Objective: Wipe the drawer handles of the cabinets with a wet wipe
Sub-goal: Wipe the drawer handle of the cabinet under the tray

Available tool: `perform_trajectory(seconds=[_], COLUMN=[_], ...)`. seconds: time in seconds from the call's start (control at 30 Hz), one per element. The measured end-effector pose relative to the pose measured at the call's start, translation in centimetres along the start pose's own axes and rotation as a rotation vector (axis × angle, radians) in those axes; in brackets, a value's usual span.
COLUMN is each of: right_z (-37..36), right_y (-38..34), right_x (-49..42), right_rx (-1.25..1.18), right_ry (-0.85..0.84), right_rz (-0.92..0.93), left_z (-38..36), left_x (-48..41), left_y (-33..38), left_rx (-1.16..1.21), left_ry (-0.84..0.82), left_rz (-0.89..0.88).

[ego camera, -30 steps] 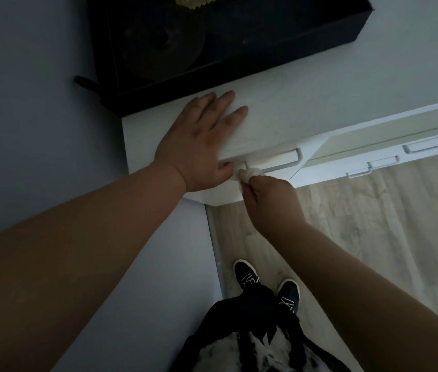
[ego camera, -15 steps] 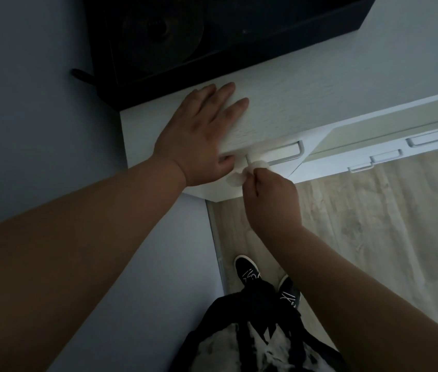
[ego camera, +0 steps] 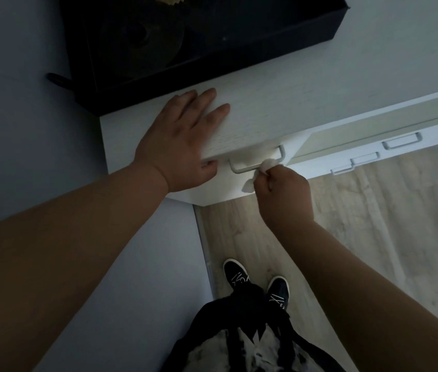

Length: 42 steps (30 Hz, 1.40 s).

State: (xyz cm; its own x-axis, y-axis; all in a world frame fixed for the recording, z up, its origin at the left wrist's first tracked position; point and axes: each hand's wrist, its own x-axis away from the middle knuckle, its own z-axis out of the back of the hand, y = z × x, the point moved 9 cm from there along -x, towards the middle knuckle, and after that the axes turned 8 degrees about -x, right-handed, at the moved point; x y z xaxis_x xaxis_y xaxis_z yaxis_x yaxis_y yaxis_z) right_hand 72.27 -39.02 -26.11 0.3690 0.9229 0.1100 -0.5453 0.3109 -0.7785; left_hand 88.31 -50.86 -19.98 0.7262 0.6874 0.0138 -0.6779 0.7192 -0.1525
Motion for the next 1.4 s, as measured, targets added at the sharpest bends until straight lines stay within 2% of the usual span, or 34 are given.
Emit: perform_trajectory(seconds=[0.07,0.2,0.4,0.63,0.77,1.0,1.2,1.4], right_z=[0.0,-1.6,3.2,3.0,3.8,3.6,3.1,2.4], right_y=[-0.2,-1.7,1.5,0.4,0.3,2.0,1.6,1.9], right_x=[0.2,0.8,-0.7,-1.1,-1.4,-1.4,-2.3,-1.3], right_rx=[-0.001,0.069,0.009,0.045,-0.059,-0.148,-0.126,-0.178], right_ry=[0.006,-0.113,0.088,0.028,-0.014,-0.029,-0.064,0.015], right_rz=[-0.029,0.028,-0.109,-0.021,-0.072,-0.113,-0.099,-0.205], left_z=[0.0,-0.1,0.0,0.3,0.3,0.5,0.5,0.4], left_x=[0.0,0.0,0.1,0.0,-2.4,-4.5,-4.6,-4.6], left_y=[0.0,-0.1,0.0,0.6,3.9,4.7,4.7,4.6], left_rx=[0.003,0.009,0.015,-0.023,-0.009,-0.040,-0.017,-0.020], left_ry=[-0.008,-0.013,-0.016,-0.100,-0.182,-0.120,-0.105,-0.104], left_rz=[0.009,0.013,0.015,0.012,-0.173,-0.204,-0.199,-0.187])
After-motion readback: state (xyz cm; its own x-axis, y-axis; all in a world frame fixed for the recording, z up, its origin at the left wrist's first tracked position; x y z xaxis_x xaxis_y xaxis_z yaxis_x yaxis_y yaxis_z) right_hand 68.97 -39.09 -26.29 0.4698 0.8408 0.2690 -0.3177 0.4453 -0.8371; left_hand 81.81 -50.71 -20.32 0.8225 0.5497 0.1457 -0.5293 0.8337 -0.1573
